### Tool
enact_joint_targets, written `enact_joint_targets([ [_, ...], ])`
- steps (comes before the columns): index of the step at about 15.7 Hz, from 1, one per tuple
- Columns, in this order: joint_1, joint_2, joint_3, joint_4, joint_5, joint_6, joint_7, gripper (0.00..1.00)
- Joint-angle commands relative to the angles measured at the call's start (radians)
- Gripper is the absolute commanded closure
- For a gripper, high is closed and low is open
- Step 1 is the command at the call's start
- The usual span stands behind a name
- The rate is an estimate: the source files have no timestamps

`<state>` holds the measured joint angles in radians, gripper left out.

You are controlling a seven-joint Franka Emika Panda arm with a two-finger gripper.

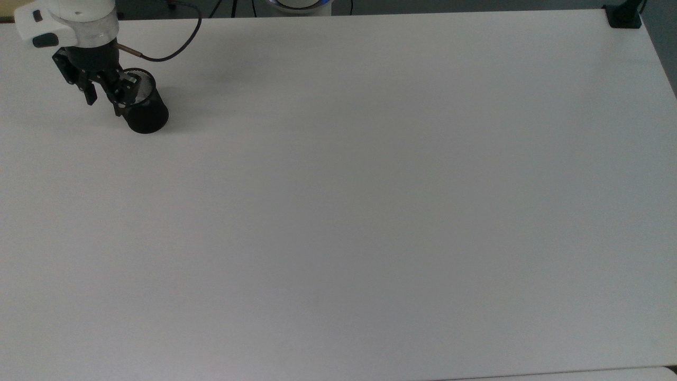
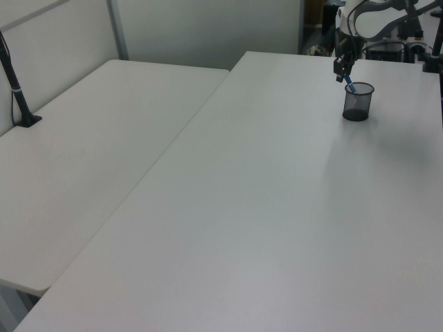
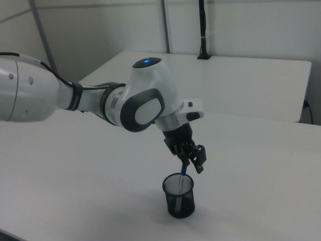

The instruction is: Insert the marker

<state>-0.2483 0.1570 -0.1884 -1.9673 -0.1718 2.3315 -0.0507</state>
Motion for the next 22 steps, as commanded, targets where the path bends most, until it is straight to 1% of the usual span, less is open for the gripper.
enact_joint_targets([
  [1,0.0,-0.045,-0.003,-0.025,0.012,-0.038,-0.006,0.07],
  [3,0.001,-0.06,-0.003,-0.022,0.014,-0.073,-0.006,0.0],
  [6,0.018,-0.071,0.012,0.045,0.015,-0.187,-0.005,0.0],
  [7,0.032,-0.071,0.026,0.066,0.017,-0.214,-0.002,0.0],
  [8,0.038,-0.071,0.047,0.085,0.018,-0.234,0.021,0.0],
  [11,0.05,-0.076,0.133,0.132,0.017,-0.303,0.122,0.0],
  [13,0.069,-0.086,0.162,0.174,0.018,-0.391,0.141,0.0],
  [14,0.086,-0.094,0.17,0.198,0.023,-0.444,0.141,0.0],
  [15,0.102,-0.097,0.175,0.221,0.043,-0.496,0.141,0.0],
  [17,0.13,-0.105,0.176,0.269,0.118,-0.581,0.13,0.0],
  [18,0.147,-0.117,0.176,0.277,0.132,-0.606,0.13,0.0],
  [22,0.204,-0.168,0.165,0.274,0.146,-0.664,0.127,0.0],
])
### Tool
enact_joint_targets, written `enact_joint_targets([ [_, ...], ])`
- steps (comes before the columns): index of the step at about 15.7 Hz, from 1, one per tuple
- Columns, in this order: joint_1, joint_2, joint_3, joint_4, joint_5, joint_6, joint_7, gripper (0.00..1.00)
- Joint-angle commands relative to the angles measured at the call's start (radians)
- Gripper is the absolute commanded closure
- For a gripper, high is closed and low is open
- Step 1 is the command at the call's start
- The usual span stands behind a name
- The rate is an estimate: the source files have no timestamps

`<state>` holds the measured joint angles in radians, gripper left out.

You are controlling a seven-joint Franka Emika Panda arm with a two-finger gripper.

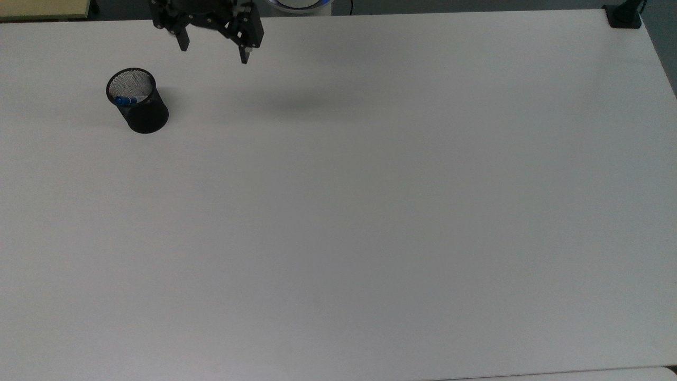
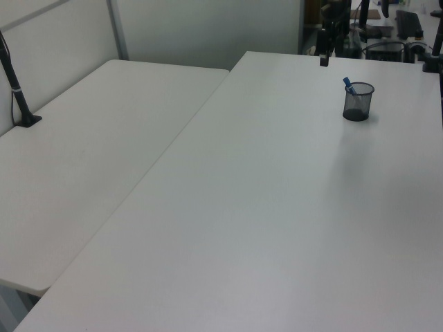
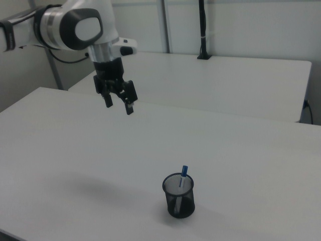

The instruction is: Insert the marker

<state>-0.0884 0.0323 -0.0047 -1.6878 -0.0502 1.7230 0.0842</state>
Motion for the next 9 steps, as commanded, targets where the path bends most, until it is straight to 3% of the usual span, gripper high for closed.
enact_joint_targets([
  [1,0.064,-0.051,-0.023,-0.01,0.024,-0.06,-0.009,0.0],
  [3,0.104,-0.051,-0.046,-0.012,0.023,-0.063,-0.009,0.0],
  [6,0.165,-0.049,-0.127,-0.007,0.024,-0.063,-0.038,0.0],
  [9,0.16,-0.043,-0.127,-0.006,0.024,-0.062,-0.052,0.0],
])
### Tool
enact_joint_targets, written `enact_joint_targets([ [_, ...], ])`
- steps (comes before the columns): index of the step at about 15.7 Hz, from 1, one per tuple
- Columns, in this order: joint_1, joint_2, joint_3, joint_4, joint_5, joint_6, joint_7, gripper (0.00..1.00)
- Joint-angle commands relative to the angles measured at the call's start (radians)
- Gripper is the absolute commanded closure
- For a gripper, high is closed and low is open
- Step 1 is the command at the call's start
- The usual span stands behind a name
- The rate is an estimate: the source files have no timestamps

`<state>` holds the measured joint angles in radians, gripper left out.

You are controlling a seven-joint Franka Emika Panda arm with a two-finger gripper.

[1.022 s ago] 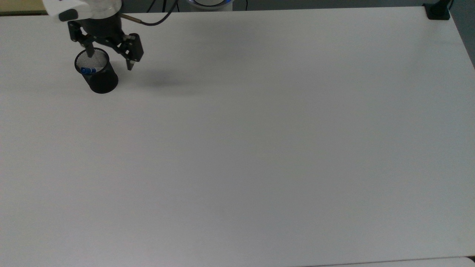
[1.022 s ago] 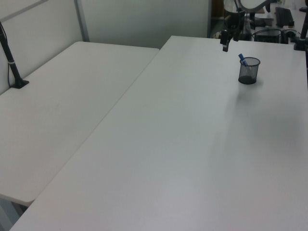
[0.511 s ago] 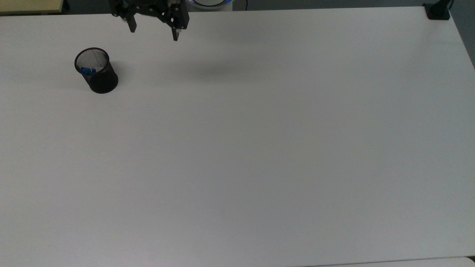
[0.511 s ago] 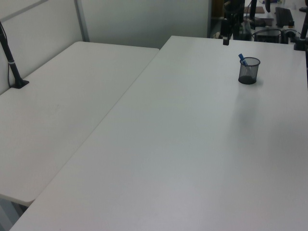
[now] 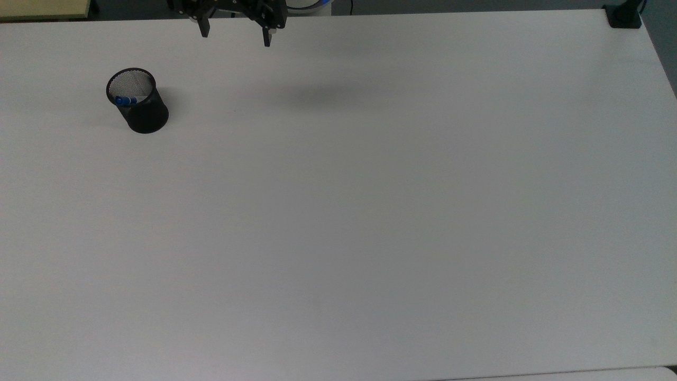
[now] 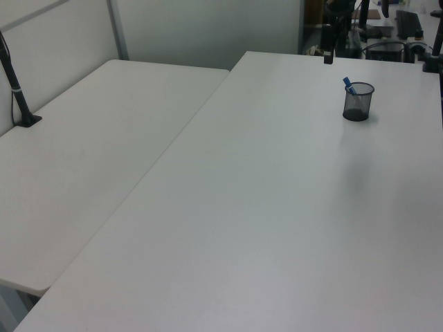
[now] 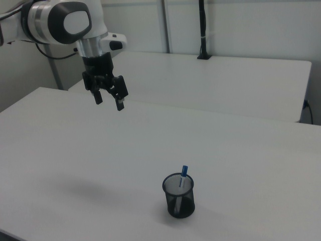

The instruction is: Insert the marker

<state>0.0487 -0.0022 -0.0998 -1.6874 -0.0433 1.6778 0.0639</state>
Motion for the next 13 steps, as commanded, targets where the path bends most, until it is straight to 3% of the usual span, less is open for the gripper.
enact_joint_targets([
  [1,0.025,-0.009,-0.032,-0.006,0.017,-0.018,-0.032,0.0],
  [13,0.016,-0.01,-0.032,-0.005,0.017,-0.023,-0.016,0.0],
])
